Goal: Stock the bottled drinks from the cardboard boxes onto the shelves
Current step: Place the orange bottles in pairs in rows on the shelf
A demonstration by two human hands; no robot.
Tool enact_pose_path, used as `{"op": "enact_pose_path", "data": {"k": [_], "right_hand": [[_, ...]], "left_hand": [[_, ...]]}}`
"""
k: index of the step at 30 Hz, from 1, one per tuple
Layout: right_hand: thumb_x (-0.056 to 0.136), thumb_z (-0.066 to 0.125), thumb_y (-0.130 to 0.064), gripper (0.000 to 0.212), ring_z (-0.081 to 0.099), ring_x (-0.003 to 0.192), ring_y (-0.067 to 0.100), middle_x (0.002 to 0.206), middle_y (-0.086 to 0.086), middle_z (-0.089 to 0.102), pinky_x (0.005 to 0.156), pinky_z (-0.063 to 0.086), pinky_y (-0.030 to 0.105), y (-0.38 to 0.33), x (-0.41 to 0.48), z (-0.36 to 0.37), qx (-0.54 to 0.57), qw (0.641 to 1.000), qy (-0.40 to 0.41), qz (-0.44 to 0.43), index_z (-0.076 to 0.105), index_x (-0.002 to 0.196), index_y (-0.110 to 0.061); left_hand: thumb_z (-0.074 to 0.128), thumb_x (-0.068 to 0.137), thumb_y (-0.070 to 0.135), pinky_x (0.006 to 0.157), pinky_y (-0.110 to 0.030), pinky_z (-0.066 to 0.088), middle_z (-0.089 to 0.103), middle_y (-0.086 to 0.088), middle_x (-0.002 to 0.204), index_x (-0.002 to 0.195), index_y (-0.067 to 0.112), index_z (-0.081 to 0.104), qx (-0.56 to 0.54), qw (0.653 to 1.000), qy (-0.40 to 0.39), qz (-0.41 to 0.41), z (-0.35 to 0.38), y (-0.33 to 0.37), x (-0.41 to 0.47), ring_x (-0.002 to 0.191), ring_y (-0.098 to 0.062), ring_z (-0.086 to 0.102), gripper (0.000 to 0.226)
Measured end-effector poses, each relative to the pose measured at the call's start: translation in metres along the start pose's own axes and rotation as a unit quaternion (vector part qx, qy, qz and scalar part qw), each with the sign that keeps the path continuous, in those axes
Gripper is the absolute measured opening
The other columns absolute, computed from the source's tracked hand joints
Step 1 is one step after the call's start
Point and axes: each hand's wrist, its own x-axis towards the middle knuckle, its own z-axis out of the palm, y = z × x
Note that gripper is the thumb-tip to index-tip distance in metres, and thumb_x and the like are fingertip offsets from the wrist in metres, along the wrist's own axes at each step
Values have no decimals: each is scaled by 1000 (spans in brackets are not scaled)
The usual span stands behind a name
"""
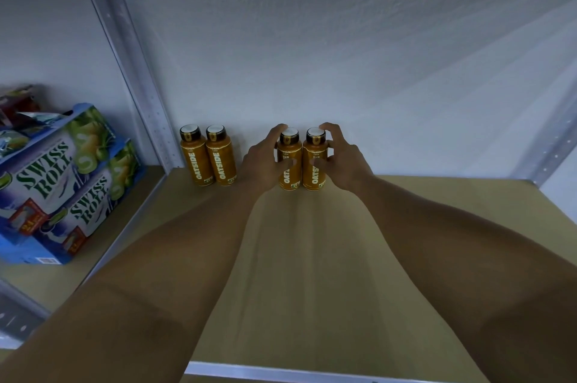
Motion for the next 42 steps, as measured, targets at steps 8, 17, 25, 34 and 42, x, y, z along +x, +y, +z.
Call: {"op": "enact_pose_path", "data": {"k": [8,17,25,34,42], "right_hand": [[94,70,-30,69,69,99,28,143,3,59,88,58,44,-2,-1,2,-4,1000,7,-1,22,140,-49],[94,72,-27,74,69,103,27,149,4,54,90,57,43,-2,-3,1,18,1000,-5,7,23,147,-44],[88,76,-46,95,66,116,30,154,7,48,101,52,48,1,-29,-6,31,998,-18,50,10,156,-41],[94,68,-45,75,59,126,26,146,4,57,106,47,43,7,-107,15,36,990,-56,124,25,154,-37],[93,69,-36,46,60,121,18,136,-3,64,96,41,23,-8,-193,26,-13,995,-44,90,58,136,-25]], "left_hand": [[75,93,32,98,-47,54,57,-4,146,155,38,27,1,1000,6,-2,2,0,2,117,-34,65,79],[76,93,31,101,-47,53,55,-4,150,157,39,24,3,1000,-1,-7,2,2,-1,123,-33,62,83],[83,85,34,94,-50,58,50,-5,151,162,41,1,-85,993,7,-82,-1,-4,-34,124,-28,60,112],[79,88,39,90,-21,44,67,-1,128,147,22,49,-120,986,-45,-111,10,-18,-110,117,-17,62,68],[75,90,41,101,-26,48,69,4,126,133,24,64,-123,984,-100,-82,9,-5,-171,115,-9,63,48]]}}
